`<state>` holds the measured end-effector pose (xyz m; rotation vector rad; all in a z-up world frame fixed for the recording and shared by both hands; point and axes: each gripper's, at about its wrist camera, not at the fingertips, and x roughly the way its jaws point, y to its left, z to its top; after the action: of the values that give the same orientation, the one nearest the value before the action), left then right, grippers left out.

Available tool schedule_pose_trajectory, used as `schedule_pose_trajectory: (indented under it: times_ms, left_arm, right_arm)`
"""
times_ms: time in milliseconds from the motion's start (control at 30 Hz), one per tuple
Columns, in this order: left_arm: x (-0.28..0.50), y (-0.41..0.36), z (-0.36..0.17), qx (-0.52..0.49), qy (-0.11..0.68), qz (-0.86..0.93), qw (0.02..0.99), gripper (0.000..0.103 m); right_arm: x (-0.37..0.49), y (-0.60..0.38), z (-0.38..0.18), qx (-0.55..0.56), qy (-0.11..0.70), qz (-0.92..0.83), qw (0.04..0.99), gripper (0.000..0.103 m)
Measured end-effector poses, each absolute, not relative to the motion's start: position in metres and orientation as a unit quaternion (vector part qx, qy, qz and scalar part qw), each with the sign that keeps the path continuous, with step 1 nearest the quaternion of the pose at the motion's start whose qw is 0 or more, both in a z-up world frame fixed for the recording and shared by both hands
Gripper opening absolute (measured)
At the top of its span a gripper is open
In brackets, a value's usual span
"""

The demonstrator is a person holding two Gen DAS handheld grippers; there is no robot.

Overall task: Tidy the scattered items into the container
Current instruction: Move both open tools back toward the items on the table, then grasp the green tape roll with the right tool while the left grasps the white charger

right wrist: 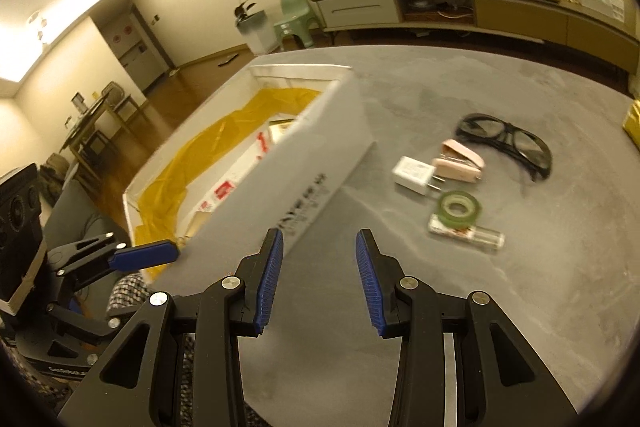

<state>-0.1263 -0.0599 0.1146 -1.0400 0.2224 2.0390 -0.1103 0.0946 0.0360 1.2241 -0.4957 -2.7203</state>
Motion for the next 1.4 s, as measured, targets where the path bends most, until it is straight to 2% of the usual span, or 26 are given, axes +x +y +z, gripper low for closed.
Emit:
schedule_pose_trajectory:
  times_ms: [200, 467, 733, 767, 1067, 1233, 1267, 1333, 1400]
  left_arm:
    - [-0.122, -0.020, 0.104, -0.421, 0.104, 0.798, 0.418, 0.057]
    - [-0.161, 0.029, 0.088, -0.438, 0.086, 0.803, 0.394, 0.057]
    - [-0.202, 0.077, 0.061, -0.451, 0.094, 0.805, 0.374, 0.059]
    - [-0.208, 0.081, 0.057, -0.454, 0.092, 0.806, 0.368, 0.059]
    - [-0.253, 0.098, 0.027, -0.479, 0.056, 0.811, 0.331, 0.059]
    - [-0.261, 0.108, 0.013, -0.486, 0.070, 0.804, 0.335, 0.059]
    - [-0.263, 0.110, 0.010, -0.487, 0.075, 0.804, 0.334, 0.059]
    - [-0.267, 0.114, 0.005, -0.487, 0.082, 0.804, 0.332, 0.059]
    - [-0.271, 0.116, 0.002, -0.487, 0.087, 0.803, 0.332, 0.059]
  right_arm:
    - [-0.110, 0.132, 0.018, 0.421, -0.159, -0.893, 0.026, 0.045]
    - [-0.126, 0.163, -0.008, 0.438, -0.147, -0.887, -0.011, 0.046]
    - [-0.154, 0.179, -0.032, 0.453, -0.170, -0.875, -0.005, 0.046]
    - [-0.158, 0.181, -0.035, 0.455, -0.167, -0.875, -0.012, 0.043]
    - [-0.188, 0.199, -0.055, 0.468, -0.170, -0.867, -0.012, 0.042]
    - [-0.192, 0.189, -0.061, 0.475, -0.141, -0.869, 0.005, 0.039]
    - [-0.191, 0.188, -0.060, 0.475, -0.135, -0.870, 0.006, 0.035]
    - [-0.191, 0.184, -0.062, 0.480, -0.127, -0.868, 0.010, 0.016]
    - [-0.190, 0.183, -0.066, 0.482, -0.129, -0.866, 0.016, 0.014]
